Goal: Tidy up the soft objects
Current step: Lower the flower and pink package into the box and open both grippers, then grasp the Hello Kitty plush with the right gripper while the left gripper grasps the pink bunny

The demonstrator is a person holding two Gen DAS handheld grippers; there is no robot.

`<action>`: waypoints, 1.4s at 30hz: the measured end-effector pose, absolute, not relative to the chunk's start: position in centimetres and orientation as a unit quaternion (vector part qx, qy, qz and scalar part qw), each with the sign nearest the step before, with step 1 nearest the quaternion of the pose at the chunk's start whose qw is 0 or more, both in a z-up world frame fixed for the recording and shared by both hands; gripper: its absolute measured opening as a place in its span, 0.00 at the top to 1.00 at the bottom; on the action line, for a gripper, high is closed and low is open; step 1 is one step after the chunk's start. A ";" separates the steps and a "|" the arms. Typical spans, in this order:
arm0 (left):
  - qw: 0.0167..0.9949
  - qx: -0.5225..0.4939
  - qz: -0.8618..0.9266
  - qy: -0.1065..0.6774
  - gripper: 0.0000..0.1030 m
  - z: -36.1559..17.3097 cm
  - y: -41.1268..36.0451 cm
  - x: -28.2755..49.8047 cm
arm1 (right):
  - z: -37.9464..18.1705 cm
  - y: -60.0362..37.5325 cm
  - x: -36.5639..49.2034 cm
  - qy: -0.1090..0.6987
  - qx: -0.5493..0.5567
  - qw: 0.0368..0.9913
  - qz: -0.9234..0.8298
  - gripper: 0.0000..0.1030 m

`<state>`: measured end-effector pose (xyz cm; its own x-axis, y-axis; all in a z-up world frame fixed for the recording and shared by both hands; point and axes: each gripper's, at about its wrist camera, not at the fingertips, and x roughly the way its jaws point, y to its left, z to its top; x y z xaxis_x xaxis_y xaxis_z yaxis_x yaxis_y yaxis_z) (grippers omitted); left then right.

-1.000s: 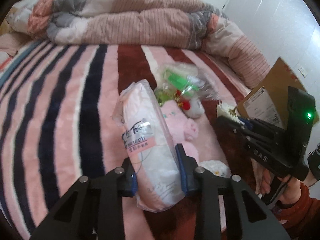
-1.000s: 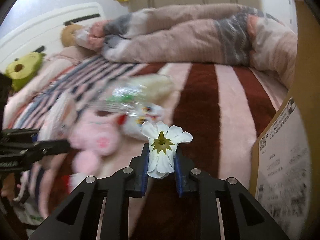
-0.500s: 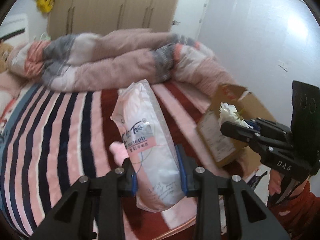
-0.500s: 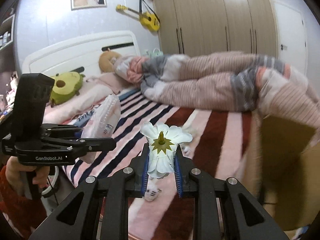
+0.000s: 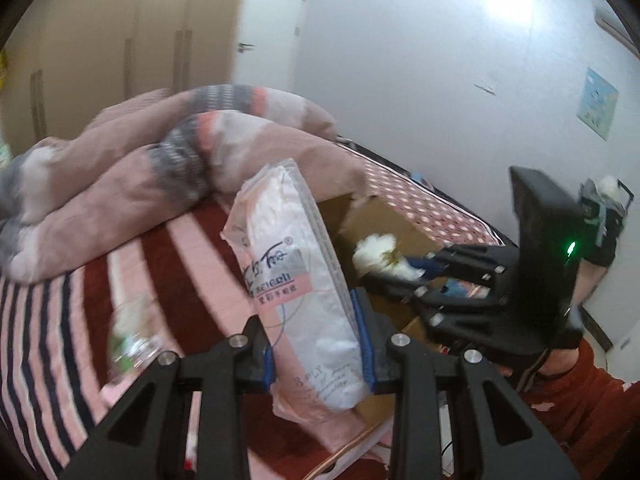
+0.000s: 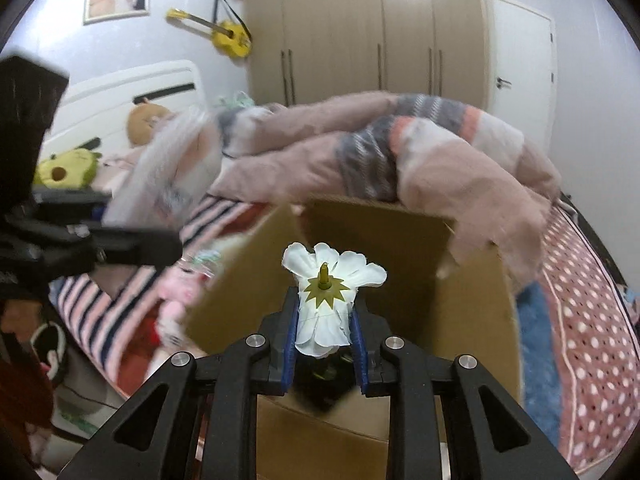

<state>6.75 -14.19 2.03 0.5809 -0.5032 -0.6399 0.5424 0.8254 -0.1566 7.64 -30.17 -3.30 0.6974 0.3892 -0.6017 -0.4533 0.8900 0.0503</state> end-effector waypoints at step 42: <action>0.939 -0.010 -0.114 0.324 0.01 1.8 1.6 5.5 | -1.9 -19.9 4.6 0.290 -0.079 0.880 0.368 0.45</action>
<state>5.54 1.64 1.79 0.7641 -0.2214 -0.6059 0.2080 0.9737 -0.0935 4.61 -19.86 -1.95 0.5603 0.6018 -0.5692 -0.6938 0.7163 0.0743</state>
